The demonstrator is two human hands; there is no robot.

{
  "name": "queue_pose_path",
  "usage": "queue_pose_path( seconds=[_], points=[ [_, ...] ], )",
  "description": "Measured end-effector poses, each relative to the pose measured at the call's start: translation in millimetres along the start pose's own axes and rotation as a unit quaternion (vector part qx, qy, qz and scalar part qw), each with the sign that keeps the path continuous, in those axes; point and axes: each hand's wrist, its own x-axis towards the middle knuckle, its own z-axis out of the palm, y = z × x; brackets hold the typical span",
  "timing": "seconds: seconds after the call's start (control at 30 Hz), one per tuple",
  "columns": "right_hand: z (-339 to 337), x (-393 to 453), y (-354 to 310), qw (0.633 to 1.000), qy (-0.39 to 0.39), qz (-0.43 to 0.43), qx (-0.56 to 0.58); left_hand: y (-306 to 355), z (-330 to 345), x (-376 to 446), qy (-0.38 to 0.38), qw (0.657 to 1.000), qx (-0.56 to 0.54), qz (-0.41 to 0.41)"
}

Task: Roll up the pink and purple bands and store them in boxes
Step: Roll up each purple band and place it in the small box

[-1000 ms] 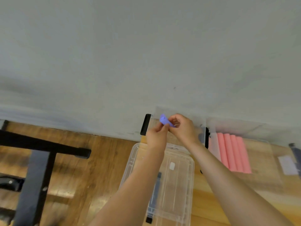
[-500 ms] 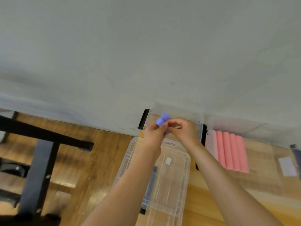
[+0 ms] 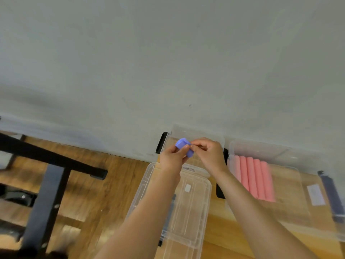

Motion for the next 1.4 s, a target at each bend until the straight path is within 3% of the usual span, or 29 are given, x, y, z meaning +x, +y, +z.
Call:
queue_pose_path(
  seconds=[0.13,0.3,0.53,0.73,1.07,1.4],
  points=[
    [10.9,-11.0,10.6,0.994,-0.034,-0.059,-0.081,-3.2,0.1,3.4,0.019,0.997,-0.065,-0.027],
    [15.0,-8.6,27.7,0.99,0.033,-0.081,-0.109,-14.2,0.1,9.1,-0.047,0.994,-0.087,-0.041],
    [12.3,-3.5,39.3,0.999,0.035,-0.033,-0.02,-20.1,-7.5,21.8,-0.057,0.998,-0.028,-0.016],
    [11.8,0.1,36.7,0.999,0.015,0.021,0.039,-19.9,-9.6,25.1,-0.047,0.996,-0.071,-0.036],
    [-11.8,-16.4,56.3,0.993,0.091,0.073,0.003,-43.4,-4.8,1.1,-0.115,0.992,0.0,-0.052],
    [-62.6,-132.2,108.4,0.991,0.095,0.067,-0.059,-151.0,1.9,-79.1,-0.138,0.975,0.167,-0.037]
  ],
)
